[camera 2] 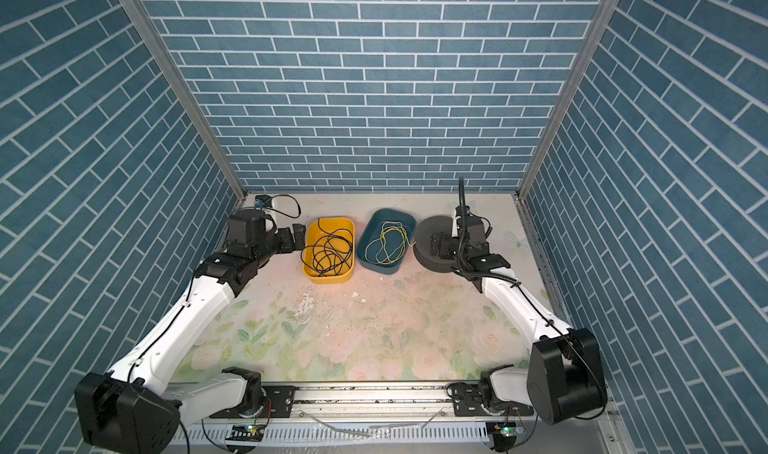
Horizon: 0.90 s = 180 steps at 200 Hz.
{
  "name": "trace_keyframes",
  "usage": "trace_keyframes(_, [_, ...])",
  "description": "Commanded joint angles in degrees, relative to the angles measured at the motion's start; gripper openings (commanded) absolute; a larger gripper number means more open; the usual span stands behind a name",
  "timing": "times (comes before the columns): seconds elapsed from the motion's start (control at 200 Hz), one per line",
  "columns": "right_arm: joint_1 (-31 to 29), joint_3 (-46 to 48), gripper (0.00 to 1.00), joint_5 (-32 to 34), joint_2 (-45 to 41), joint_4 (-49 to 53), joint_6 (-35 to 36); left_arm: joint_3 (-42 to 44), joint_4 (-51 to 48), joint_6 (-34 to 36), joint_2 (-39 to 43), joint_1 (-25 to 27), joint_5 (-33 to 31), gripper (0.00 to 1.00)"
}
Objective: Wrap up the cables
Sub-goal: 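Grasp the yellow cable in the teal tub with right gripper while left arm advances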
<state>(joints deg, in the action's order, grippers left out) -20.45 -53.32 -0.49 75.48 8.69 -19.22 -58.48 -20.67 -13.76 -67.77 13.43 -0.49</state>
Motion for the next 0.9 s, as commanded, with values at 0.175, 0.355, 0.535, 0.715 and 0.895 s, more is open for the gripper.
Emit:
trace_keyframes(0.175, [-8.1, -11.4, 0.90, -0.7, 8.6, 7.3, -1.2, -1.2, -12.0, -1.1, 0.1, 0.3, 9.2, 1.00])
trace_keyframes(0.355, [-12.3, -18.3, 0.81, -0.1, 16.3, 9.0, -1.0, 1.5, -13.8, 1.6, 1.5, 0.3, 10.6, 1.00])
trace_keyframes(0.535, [-15.5, -26.9, 0.78, 0.7, 25.5, 13.3, -0.2, 3.8, -12.9, 1.5, 2.0, 0.3, 13.0, 1.00])
trace_keyframes(0.715, [-17.3, -33.7, 0.66, 2.1, 32.6, 17.0, 1.2, 3.9, -12.8, 1.8, 2.0, 0.3, 14.3, 1.00])
trace_keyframes(0.895, [-17.9, -34.9, 0.53, 1.7, 36.1, 16.2, -0.1, 4.0, -13.2, 1.9, 1.8, 0.3, 14.4, 1.00])
